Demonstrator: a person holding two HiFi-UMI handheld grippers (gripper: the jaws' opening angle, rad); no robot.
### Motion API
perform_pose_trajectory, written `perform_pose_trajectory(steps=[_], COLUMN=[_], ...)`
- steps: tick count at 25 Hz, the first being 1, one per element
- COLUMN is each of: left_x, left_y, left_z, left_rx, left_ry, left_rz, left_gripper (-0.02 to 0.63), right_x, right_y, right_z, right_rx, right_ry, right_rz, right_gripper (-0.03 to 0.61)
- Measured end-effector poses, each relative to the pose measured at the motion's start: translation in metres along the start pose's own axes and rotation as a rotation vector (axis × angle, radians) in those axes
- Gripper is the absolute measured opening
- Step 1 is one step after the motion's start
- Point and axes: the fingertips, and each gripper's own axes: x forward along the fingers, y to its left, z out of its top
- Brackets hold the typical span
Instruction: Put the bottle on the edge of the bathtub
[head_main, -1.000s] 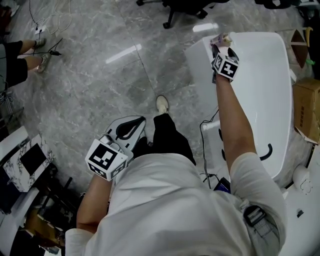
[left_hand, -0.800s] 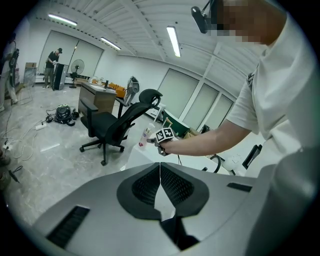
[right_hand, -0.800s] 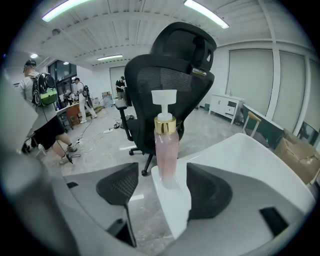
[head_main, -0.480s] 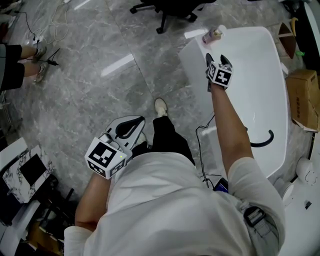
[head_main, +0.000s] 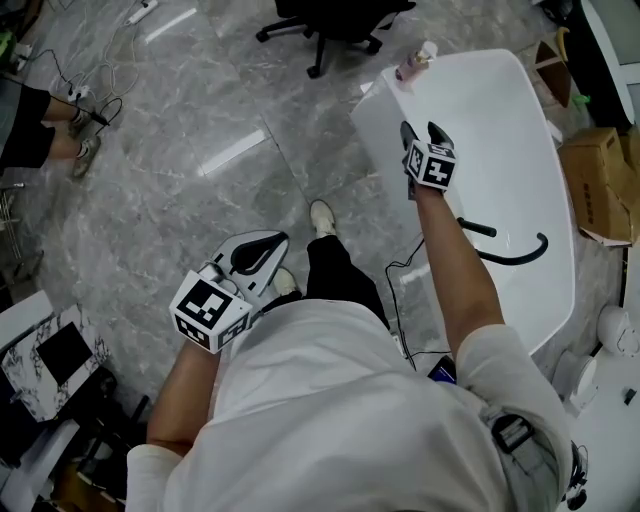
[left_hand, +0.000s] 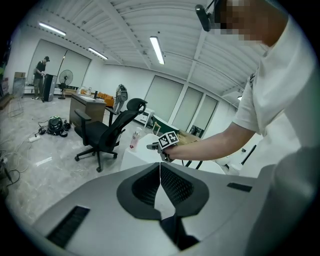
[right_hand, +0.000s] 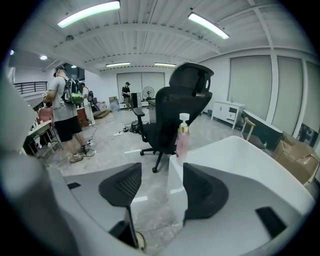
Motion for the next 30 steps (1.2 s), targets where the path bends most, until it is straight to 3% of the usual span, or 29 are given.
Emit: perform_pose_trajectory(steps=[8,19,30], left_x=[-0.035,-0.064,-0.088], left_y=[-0.026,-0.045,-0.059], left_z=[-0.019,-0.031,-0.04], left_rx=[0.028,0.059,0.069], left_ry=[-0.029,-0.062,-0.1], left_rz=[-0.019,-0.015,-0.009], left_gripper=[0.018,0.018,0.018], right_x=[-0.088,-0.2,-0.288], right_y=[0.057,0.127,0.197], right_z=[-0.007,-0.028,-0.041], right_rx=[-0.018,-0.031,-0.107], right_ry=[-0.064,-0.131,-0.135], right_rz=[0.098,0.254,0.428], right_gripper=[0.217,0.043,0.009])
